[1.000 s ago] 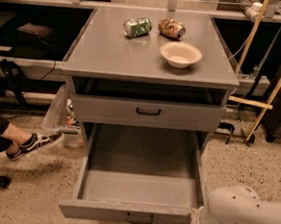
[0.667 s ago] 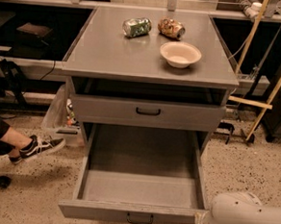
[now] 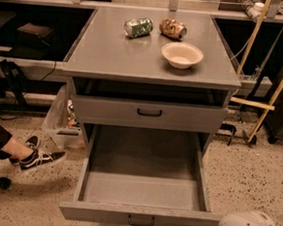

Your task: Close middle drawer

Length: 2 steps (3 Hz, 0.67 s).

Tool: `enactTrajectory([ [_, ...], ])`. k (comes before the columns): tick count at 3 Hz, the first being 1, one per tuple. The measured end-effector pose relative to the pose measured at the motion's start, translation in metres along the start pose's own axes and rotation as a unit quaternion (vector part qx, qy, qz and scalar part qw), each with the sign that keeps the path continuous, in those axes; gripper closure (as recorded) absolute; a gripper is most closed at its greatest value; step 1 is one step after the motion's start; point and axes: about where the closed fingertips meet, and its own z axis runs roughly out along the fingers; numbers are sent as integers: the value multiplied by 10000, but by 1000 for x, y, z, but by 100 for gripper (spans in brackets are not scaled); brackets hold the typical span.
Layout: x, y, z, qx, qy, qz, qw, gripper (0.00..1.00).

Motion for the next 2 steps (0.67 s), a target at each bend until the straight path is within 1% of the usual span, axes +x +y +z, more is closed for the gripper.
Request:
enactTrajectory([
  [1,20,14,17,-116,-185,212,9995,0],
  [2,14,-24,60,-342,-382,51,9987,0],
])
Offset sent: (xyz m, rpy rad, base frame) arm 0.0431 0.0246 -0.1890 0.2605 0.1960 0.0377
